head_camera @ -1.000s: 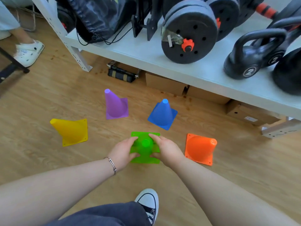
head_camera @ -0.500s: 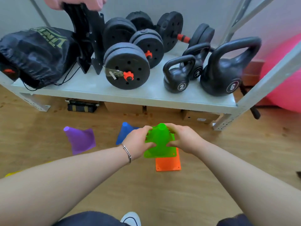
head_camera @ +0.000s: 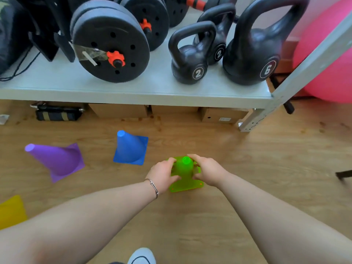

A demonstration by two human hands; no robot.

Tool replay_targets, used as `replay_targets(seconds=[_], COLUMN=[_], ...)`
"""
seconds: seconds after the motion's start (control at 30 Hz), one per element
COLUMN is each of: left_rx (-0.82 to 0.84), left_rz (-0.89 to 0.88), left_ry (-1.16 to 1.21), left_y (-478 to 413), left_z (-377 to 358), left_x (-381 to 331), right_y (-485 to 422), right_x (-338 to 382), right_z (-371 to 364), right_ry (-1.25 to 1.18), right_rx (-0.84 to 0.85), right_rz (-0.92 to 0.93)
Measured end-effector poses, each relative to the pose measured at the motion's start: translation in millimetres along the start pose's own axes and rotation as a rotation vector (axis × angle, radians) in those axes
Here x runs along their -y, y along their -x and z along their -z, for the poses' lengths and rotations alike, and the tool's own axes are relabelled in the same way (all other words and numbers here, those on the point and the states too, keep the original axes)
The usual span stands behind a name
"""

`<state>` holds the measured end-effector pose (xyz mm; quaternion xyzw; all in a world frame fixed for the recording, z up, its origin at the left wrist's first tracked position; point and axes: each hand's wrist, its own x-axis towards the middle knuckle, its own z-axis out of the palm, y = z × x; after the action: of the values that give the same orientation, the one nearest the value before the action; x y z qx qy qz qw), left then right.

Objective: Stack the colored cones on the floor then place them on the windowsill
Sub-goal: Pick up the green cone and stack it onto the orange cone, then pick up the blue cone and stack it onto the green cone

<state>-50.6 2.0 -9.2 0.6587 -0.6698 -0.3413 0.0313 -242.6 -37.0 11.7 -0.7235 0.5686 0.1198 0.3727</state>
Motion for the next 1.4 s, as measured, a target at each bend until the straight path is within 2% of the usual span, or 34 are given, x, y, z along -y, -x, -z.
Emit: replay_targets(seconds=[0.77, 0.93, 1.03, 1.1, 1.17, 1.27, 1.4], left_rx=[0.068, 0.096, 0.105, 0.068, -0.008, -0.126, -0.172], left_rz=[-0.077, -0.121, -0.134, -0.127, -0.107, -0.073, -0.053], left_ry=[-0.105, -0.153, -0.237, -0.390, -0.572, -0.707, -0.748], left_y=[-22, -22, -17, -14, -10, -3, 9], left_z=[-22, -20, -21, -20, -14, -4, 11], left_x=[14, 20, 17, 19, 26, 42, 61], right_y=[-16, -16, -11, -3, 4, 6, 3], right_x=[-18, -16, -14, -13, -15, -19, -7], right_z=[-38, -42, -38, -35, -33, -33, -20], right_ry=[-0.082, -0.064, 0.028, 0.191, 0.384, 0.496, 0.526], right_rx=[-0.072, -0.079, -0.045, -0.115, -0.318, -0.456, -0.469], right_rz=[-0.041, -0.065, -0.057, -0.081, -0.101, -0.116, -0.133])
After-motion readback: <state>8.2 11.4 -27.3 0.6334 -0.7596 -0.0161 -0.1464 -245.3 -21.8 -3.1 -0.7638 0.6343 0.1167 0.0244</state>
